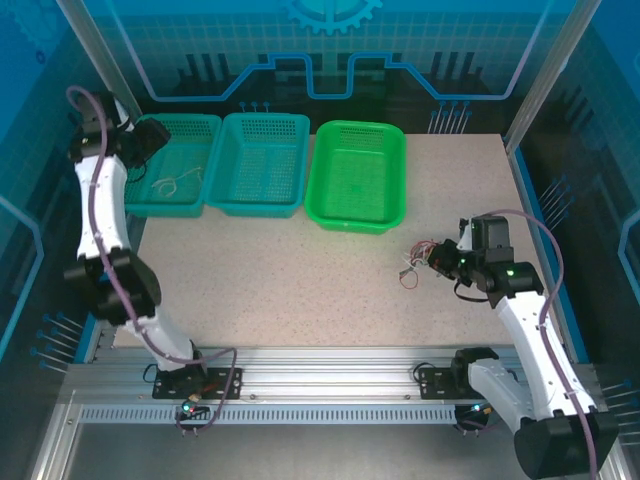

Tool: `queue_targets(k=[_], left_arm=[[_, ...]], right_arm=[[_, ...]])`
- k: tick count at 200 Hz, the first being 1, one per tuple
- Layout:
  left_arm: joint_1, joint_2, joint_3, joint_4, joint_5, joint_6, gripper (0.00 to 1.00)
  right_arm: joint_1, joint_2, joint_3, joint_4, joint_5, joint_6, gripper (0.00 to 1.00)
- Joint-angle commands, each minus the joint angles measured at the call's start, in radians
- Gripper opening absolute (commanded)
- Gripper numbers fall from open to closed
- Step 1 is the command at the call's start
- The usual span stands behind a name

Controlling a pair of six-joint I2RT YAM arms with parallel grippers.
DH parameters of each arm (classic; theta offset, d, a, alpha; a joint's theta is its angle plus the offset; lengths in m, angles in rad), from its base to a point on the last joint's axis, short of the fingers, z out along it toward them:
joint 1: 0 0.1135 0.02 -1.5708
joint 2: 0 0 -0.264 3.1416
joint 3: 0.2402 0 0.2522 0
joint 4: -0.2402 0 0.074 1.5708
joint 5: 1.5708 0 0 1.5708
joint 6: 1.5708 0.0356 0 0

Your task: Untangle the cables

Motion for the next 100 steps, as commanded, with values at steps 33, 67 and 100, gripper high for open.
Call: queue_targets(k=[33,67,100], left_arm=[[-0.179,-0.511,-0.458,0.309,0.239,-0.224,0.54],[-0.466,-0.737,-0.719,0.384,0.220,-0.245,0.54],[-0.691,-0.865,-0.935,0.484,0.200,-0.288,0.55]], right_arm=[[0.171,0.078,0.112,0.082,-0.093,-0.036,0.00],[0.267,0.140,0.161,0.133,-0.135,-0.064,0.00],[0.330,0.181,0.183,0.190,-0.168,-0.062,0.00]])
